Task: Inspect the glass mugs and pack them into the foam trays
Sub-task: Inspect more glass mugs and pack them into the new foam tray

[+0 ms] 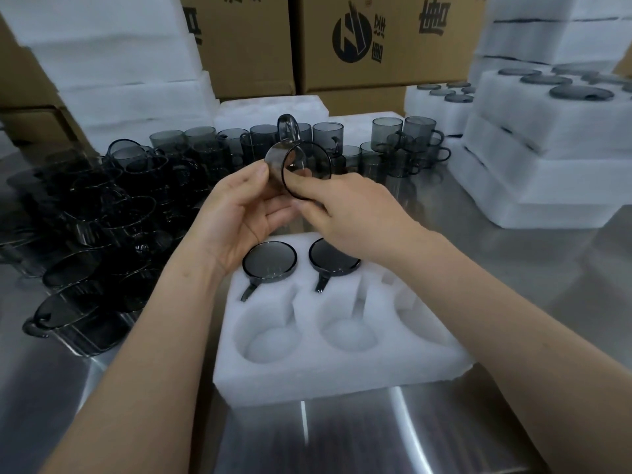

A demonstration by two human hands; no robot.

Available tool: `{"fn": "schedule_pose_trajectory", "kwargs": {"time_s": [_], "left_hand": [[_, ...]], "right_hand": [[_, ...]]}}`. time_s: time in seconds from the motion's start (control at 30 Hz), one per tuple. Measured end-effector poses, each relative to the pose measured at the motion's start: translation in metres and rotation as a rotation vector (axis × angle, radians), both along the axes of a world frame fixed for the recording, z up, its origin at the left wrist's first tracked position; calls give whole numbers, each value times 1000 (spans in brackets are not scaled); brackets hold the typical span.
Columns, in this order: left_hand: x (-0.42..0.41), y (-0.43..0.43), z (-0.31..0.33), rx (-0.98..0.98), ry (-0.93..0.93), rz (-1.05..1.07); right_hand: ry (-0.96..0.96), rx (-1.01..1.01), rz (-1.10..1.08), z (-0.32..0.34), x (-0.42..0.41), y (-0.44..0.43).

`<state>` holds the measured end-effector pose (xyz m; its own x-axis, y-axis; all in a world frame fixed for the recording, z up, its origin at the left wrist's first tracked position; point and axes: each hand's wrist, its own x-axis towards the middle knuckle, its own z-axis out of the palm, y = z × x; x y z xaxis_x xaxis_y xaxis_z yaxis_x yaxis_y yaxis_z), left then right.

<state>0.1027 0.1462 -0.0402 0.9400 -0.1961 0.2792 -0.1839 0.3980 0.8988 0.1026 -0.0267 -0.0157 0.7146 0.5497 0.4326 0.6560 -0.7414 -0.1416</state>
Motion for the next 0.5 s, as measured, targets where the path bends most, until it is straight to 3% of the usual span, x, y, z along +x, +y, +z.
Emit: {"fn": "schedule_pose_trajectory", "kwargs": {"time_s": [0.5], "left_hand": [[-2, -4, -1, -73, -30, 22]], "right_hand": [[589, 518, 287, 3, 9, -8]]}}
